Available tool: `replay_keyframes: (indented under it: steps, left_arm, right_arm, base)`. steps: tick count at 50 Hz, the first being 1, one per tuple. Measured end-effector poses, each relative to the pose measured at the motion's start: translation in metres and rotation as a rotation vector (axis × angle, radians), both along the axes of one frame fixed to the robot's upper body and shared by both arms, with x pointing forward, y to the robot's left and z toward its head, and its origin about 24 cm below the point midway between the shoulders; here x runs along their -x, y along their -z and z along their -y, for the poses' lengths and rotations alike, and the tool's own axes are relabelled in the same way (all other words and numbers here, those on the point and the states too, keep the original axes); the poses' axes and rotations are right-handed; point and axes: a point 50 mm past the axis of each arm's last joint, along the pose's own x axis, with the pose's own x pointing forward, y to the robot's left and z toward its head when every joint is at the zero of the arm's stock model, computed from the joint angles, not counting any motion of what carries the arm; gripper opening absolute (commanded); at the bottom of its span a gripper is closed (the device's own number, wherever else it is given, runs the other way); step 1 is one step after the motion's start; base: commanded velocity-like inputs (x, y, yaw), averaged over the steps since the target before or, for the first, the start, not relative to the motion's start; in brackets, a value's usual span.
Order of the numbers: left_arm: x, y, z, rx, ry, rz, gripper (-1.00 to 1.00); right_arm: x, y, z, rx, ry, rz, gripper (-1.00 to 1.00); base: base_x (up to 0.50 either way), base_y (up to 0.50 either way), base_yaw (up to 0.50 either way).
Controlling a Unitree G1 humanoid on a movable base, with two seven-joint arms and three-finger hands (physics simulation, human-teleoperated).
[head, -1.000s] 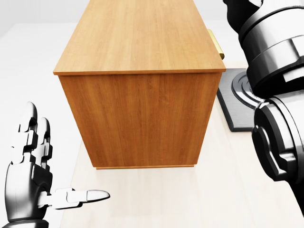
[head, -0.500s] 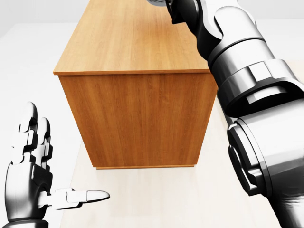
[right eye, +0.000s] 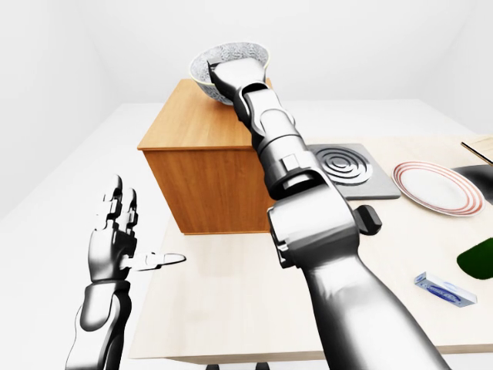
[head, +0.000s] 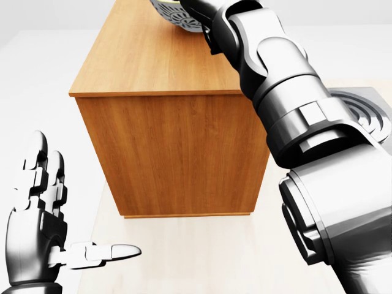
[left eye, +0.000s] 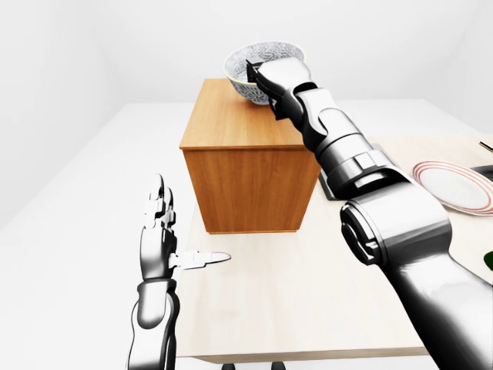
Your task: Put the bowl on the top of the cabinet.
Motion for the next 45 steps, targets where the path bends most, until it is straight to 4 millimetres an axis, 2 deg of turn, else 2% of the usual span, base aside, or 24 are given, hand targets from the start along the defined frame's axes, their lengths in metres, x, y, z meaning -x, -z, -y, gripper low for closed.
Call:
replay_keyframes:
  steps: [12, 13, 14, 15, 16, 19, 32, 38, 45]
  left_arm:
    - [0.001, 0.001, 0.0, -0.001, 0.003, -0.006, 1.0]
    - [0.001, 0.001, 0.0, -0.001, 0.004, -0.006, 1.0]
    - [0.0, 0.001, 0.0, -0.002, 0.004, -0.007, 1.0]
    - [0.0, 0.002, 0.0, -0.002, 0.004, -0.007, 1.0]
    - [0.0, 0.002, 0.0, -0.002, 0.005, -0.008, 1.0]
    - [0.0, 0.002, 0.001, -0.002, 0.006, -0.009, 1.0]
    - [0.001, 0.001, 0.001, -0.003, 0.008, -0.007, 1.0]
    - [0.0, 0.001, 0.001, -0.003, 0.007, -0.005, 1.0]
    - [0.0, 0.001, 0.001, -0.001, 0.005, -0.004, 1.0]
  right_arm:
    - [0.0, 0.002, 0.0, -0.004, -0.002, 0.011, -1.0]
    - [0.0, 0.002, 0.0, -0.004, -0.002, 0.012, -0.84]
    - [0.0, 0.001, 0.0, -0.009, -0.004, 0.015, -0.84]
    - [0.0, 0.0, 0.0, -0.008, -0.004, 0.022, 0.18]
    - [0.001, -0.001, 0.0, -0.008, -0.005, 0.027, 1.0]
    - [0.0, 0.003, -0.001, 0.002, -0.005, 0.023, 1.0]
    - [0.004, -0.018, -0.006, 0.005, -0.016, 0.1, 1.0]
    - [0.004, -0.021, -0.002, -0.011, -0.01, 0.091, 1.0]
    - [0.004, -0.035, 0.008, 0.003, 0.022, 0.087, 1.0]
  base:
    - [0.0, 0.0, 0.0]
    - [0.0, 0.0, 0.0]
    - [0.0, 0.0, 0.0]
    - [0.0, 0.0, 0.0]
    - [0.0, 0.0, 0.0]
    - [0.0, 0.0, 0.0]
    - [0.0, 0.0, 0.0]
    - [0.0, 0.0, 0.0]
    - [0.0, 0.0, 0.0]
